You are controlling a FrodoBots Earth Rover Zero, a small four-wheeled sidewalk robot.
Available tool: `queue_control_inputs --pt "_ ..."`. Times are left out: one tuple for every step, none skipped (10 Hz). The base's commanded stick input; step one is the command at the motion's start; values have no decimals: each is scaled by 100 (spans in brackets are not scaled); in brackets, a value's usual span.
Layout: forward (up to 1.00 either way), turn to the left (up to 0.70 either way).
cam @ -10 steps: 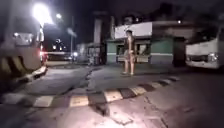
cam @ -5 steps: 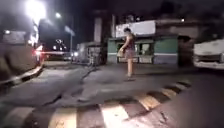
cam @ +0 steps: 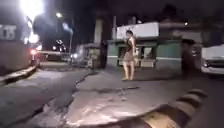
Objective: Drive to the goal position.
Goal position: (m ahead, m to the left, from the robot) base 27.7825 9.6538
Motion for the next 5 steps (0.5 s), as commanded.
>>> queue_control_inputs --pt "100 0" --pt "100 0" --pt "100 0" --pt "100 0" --pt "100 0"
